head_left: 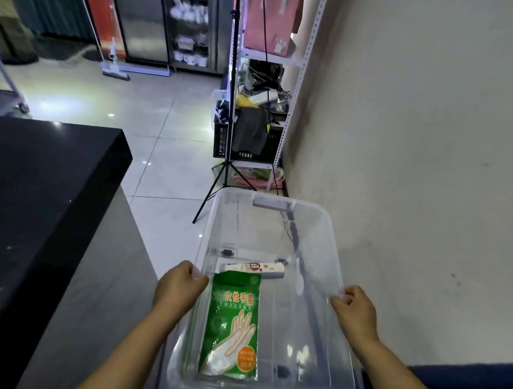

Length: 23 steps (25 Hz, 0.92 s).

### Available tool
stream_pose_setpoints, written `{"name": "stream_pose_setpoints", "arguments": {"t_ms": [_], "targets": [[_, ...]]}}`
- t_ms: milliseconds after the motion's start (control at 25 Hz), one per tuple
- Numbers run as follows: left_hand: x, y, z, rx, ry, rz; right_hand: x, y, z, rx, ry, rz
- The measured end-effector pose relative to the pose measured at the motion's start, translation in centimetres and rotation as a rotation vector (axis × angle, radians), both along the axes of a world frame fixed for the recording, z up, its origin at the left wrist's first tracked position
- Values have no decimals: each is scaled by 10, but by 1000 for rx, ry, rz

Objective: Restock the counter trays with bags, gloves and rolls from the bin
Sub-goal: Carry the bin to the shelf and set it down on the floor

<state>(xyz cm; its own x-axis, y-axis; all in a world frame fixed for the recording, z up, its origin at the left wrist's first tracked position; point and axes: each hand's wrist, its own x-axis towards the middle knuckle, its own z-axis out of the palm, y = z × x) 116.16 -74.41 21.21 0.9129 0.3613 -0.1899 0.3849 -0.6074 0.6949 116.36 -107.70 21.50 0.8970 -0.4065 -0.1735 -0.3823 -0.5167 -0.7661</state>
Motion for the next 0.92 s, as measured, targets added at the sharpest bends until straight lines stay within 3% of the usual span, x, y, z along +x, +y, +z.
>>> {"name": "stream_pose_setpoints", "arguments": {"t_ms": [320, 640, 920], "targets": [[147, 47, 0, -30, -28, 159, 200, 54, -8, 55, -40, 86], [343, 109, -9, 59, 12, 411, 471, 139, -29, 88, 10, 337], [459, 166, 1, -20, 39, 632, 650, 232, 0, -14, -21, 587]]}}
